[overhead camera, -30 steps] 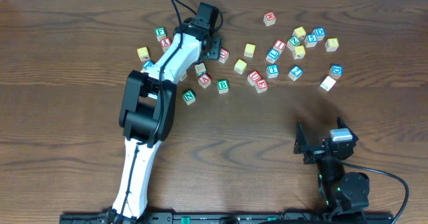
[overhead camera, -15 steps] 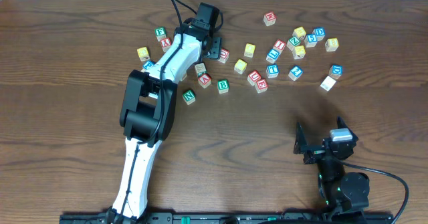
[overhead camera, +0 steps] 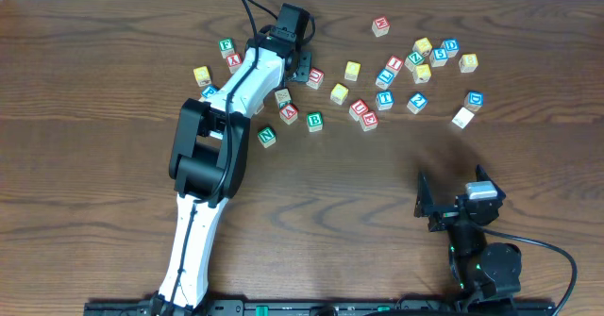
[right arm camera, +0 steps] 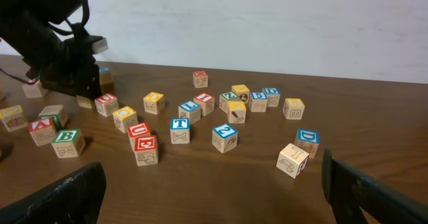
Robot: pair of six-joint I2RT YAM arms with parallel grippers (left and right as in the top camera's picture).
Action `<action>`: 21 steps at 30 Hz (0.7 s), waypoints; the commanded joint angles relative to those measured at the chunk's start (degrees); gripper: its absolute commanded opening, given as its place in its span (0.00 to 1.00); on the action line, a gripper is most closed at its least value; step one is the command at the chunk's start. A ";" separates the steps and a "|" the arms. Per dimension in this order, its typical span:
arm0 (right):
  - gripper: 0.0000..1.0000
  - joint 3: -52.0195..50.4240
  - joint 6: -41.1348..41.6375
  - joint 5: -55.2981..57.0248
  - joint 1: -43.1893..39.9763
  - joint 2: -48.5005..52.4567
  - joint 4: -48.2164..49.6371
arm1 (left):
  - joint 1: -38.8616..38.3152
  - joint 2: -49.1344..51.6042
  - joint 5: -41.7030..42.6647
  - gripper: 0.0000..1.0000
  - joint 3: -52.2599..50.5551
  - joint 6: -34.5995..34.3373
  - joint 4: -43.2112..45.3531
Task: Spell out ROBOT
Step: 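Lift the R block and carry it toward the near open area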
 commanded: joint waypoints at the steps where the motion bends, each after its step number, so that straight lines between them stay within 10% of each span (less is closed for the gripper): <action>1: 0.99 -0.04 -0.63 -0.28 -0.44 -0.35 -0.26 | 0.33 1.07 -0.66 0.35 0.50 0.02 -0.15; 21: 0.99 -0.04 -0.63 -0.28 -0.44 -0.35 -0.26 | 0.33 -0.70 -0.66 0.19 0.52 -0.24 -0.81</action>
